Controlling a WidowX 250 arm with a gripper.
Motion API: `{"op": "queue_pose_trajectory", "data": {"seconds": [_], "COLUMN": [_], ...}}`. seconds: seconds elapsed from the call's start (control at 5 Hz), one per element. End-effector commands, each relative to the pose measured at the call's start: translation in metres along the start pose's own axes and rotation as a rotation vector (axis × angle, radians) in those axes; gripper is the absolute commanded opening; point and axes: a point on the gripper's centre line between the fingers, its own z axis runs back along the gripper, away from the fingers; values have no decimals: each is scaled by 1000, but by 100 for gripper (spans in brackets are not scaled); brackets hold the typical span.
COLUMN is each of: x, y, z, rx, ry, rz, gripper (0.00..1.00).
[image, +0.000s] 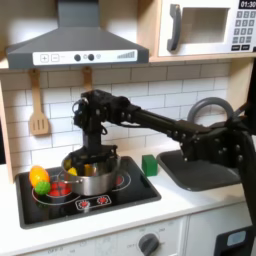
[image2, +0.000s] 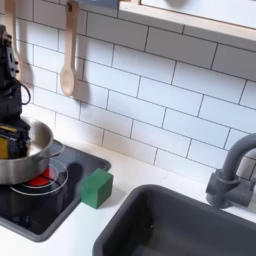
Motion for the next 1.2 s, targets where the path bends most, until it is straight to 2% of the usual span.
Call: {"op": "queue_pose_trajectory", "data": {"seconds": [0.0,1.0], "x": [1,-2], "y": [-25,-67], "z": [-6,-5], "rx": [-14,-21], "ry": [14,14], "rz": [-40,-92], "gripper": [100,100]}}
